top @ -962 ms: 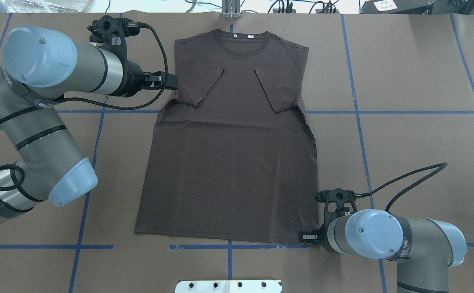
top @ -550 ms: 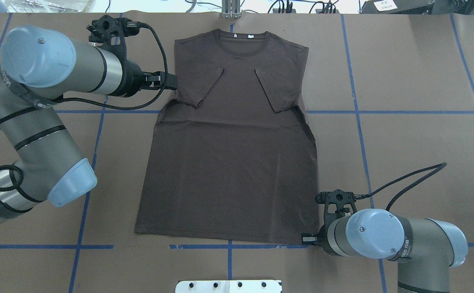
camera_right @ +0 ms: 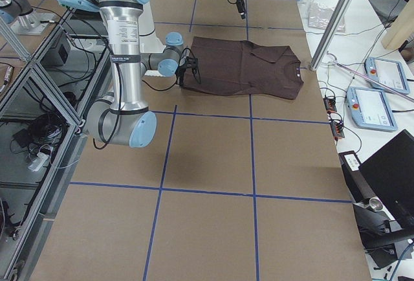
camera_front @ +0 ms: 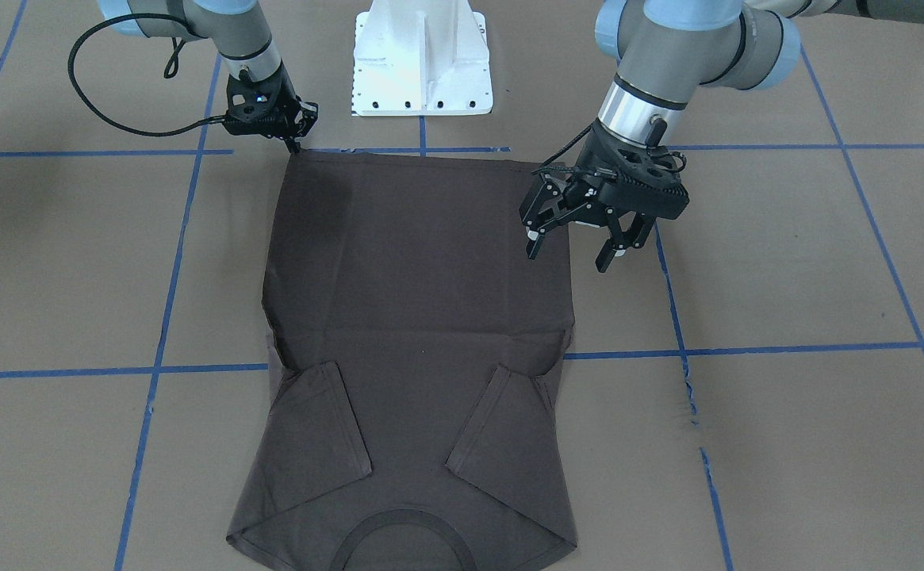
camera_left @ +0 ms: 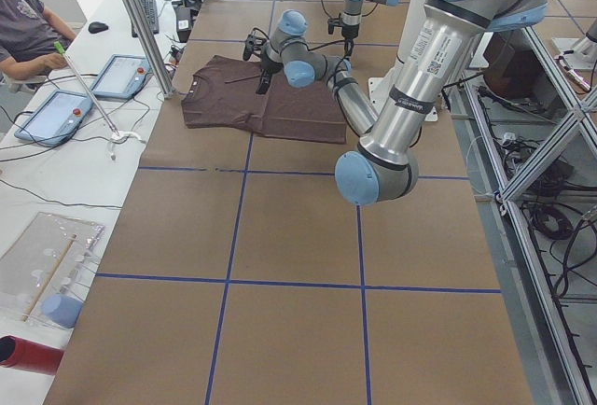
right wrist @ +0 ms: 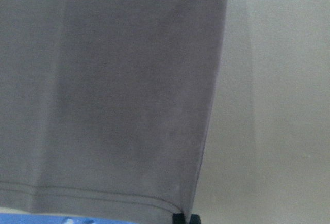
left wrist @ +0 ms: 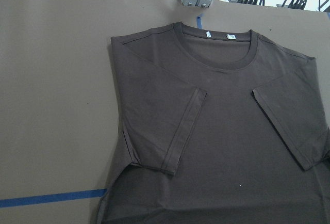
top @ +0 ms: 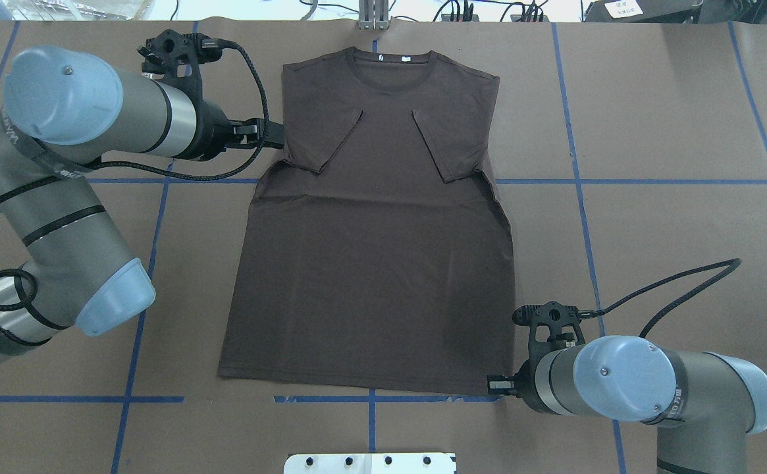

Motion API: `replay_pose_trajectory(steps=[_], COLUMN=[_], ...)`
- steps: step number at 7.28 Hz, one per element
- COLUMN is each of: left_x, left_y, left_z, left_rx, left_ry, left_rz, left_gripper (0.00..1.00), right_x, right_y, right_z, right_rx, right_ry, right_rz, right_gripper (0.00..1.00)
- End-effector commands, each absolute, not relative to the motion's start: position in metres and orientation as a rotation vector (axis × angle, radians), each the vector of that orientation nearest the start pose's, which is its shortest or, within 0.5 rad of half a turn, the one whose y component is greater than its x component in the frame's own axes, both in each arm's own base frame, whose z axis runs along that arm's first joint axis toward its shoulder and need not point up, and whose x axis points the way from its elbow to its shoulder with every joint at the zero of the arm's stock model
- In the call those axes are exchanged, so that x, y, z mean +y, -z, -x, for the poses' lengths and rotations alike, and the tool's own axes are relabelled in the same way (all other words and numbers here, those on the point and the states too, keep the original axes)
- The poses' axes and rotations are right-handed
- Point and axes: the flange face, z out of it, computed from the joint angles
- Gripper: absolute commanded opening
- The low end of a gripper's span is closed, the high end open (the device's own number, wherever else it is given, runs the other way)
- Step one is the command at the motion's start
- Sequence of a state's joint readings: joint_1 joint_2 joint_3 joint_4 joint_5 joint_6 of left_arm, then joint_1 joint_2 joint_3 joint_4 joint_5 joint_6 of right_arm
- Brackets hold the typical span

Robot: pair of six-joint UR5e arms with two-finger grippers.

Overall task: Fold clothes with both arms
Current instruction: 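Move the left gripper to the hem corner nearest the robot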

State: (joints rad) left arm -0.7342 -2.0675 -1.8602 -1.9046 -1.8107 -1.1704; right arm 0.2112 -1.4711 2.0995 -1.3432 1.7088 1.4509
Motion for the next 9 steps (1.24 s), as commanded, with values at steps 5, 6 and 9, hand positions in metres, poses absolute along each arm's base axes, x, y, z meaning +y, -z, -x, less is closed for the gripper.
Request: replay_pose_trajectory(steps=[5, 6, 9], left_x=[-0.298, -0.282, -0.239], left_y=[-0.298, -0.314, -0.335], left_z=[-0.468, -0.479, -0.501], left_rx=[1.000, 0.884, 0.800], left_ry=[0.477, 0.481, 0.503], left_rz=[-0.001, 0.010, 0.080], left_gripper=[0.98, 0.98, 0.91], right_x=[-0.251, -0.251, -0.254], right_y=[-0.312, -0.306, -0.290], right_z=[0.432, 0.431, 0.434], right_rx=[-0.946, -0.958, -0.990], right_ry=[-0.134, -0.127, -0.127], right_rz=[-0.027, -0.034, -0.044], right_gripper=[0.00, 0.00, 0.00])
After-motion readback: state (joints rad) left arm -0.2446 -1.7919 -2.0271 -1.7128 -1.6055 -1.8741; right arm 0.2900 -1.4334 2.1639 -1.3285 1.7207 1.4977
